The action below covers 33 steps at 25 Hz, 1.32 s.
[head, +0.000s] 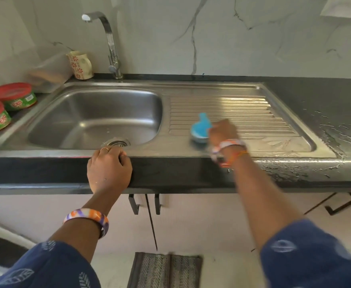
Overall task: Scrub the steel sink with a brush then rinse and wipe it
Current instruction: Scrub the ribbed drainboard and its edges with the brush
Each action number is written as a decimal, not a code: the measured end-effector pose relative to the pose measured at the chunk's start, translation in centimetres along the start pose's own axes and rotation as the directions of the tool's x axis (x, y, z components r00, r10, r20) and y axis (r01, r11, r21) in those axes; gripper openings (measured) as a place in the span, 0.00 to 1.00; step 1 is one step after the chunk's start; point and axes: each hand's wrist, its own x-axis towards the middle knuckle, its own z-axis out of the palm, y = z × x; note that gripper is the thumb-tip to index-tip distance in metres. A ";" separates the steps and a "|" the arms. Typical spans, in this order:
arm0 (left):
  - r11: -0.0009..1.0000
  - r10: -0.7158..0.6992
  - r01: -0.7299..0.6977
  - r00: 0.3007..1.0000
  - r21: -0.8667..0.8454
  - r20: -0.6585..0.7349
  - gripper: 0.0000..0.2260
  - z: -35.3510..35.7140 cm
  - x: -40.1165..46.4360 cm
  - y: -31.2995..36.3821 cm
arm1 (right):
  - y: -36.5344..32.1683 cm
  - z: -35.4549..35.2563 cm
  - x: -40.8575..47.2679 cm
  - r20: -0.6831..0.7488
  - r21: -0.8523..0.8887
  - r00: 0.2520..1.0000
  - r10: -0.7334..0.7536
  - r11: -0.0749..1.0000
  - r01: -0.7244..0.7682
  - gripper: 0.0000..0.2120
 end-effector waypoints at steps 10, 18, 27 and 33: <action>1.000 0.018 -0.018 1.000 -0.007 -0.019 0.09 0.2 0.1 -0.3 | 6.8 -6.3 4.1 -0.002 -0.065 0.994 0.110 0.992 -0.110 0.10; 1.000 0.008 -0.009 1.000 0.012 0.010 0.10 0.1 0.2 0.1 | 0.2 -1.3 1.6 0.025 -0.006 0.999 -0.027 1.000 0.027 0.13; 0.999 0.003 -0.004 1.000 0.043 0.025 0.10 -0.1 0.1 -0.2 | 3.1 -2.9 2.2 -0.047 -0.139 0.996 -0.075 0.988 0.068 0.15; 0.996 -0.009 0.005 0.999 0.086 0.044 0.11 -0.1 0.2 0.4 | 7.7 -8.7 3.0 -0.250 -0.251 0.961 0.117 0.951 -0.181 0.14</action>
